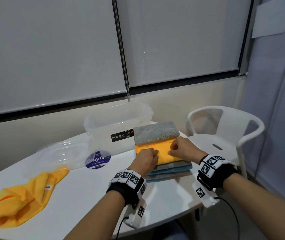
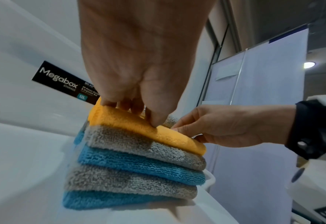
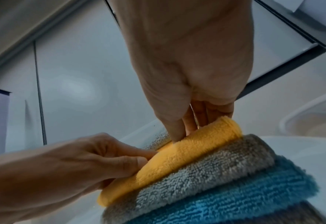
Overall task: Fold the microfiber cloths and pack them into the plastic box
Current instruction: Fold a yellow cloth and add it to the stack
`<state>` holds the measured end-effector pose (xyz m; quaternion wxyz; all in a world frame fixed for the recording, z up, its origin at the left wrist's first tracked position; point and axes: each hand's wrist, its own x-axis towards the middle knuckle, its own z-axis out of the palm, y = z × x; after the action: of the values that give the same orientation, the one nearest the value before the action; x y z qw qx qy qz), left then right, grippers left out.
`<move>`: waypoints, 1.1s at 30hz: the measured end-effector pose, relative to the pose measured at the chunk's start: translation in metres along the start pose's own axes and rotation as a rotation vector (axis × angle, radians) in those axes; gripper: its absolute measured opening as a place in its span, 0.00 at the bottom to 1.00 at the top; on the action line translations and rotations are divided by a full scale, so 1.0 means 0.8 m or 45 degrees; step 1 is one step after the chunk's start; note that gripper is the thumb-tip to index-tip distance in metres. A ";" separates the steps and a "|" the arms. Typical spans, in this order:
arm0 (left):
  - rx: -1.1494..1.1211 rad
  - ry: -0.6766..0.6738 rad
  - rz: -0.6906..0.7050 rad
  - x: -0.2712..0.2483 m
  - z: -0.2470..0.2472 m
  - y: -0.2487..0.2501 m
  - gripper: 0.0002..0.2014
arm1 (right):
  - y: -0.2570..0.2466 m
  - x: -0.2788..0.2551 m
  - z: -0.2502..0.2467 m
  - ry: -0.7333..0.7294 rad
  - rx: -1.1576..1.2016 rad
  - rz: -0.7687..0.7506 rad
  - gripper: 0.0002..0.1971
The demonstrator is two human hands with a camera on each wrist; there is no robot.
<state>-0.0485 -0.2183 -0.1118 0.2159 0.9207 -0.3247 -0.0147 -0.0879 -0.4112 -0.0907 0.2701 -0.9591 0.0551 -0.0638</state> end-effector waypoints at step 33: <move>-0.047 0.551 -0.801 -0.265 -0.181 -0.300 0.15 | -0.340 -0.015 0.219 -0.640 0.367 -0.483 0.08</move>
<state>-0.0496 0.1334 -0.1021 0.2810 0.9532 0.0272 0.1087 -0.0536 -0.0892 -0.0968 0.3914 -0.8900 -0.2020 0.1182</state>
